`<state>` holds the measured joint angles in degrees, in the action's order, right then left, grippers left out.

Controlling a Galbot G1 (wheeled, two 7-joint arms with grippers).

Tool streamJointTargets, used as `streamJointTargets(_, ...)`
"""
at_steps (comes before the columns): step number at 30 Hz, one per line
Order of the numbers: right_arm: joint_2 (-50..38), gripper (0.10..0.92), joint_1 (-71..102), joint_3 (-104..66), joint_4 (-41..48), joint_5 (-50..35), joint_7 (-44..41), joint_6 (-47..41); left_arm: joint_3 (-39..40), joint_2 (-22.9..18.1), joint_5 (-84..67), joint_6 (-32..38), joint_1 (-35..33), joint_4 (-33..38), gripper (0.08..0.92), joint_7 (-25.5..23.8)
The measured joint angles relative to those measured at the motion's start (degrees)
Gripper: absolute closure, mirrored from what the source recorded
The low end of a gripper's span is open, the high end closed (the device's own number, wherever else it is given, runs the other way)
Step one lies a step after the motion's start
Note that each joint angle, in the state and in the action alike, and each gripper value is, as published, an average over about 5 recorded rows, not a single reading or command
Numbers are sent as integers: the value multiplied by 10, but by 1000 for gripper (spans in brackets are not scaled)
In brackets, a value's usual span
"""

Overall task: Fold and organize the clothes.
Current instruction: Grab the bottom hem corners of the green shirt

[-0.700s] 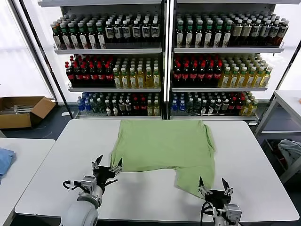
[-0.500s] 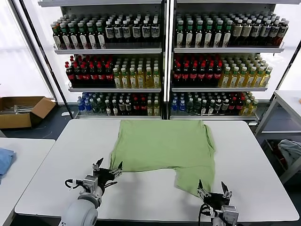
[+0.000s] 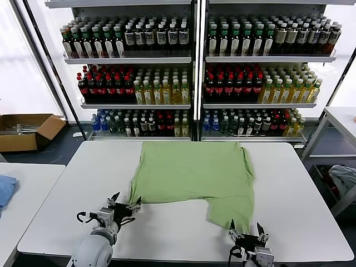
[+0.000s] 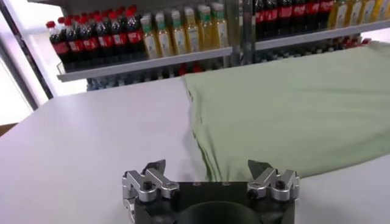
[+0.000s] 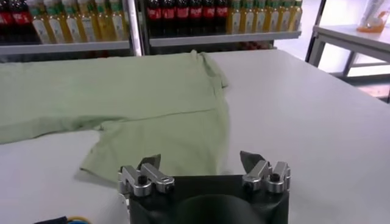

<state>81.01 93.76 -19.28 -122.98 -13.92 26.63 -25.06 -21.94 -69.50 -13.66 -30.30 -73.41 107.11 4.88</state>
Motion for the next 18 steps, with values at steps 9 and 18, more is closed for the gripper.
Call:
streamJointTargets(9, 3, 268, 3, 0, 13, -1, 0, 12, 6, -2, -1, 5, -1, -10, 207, 3)
streamJointTargets(18, 2, 527, 2, -2, 19, -3, -1, 19, 13, -1, -2, 6, -5, -12, 459, -1)
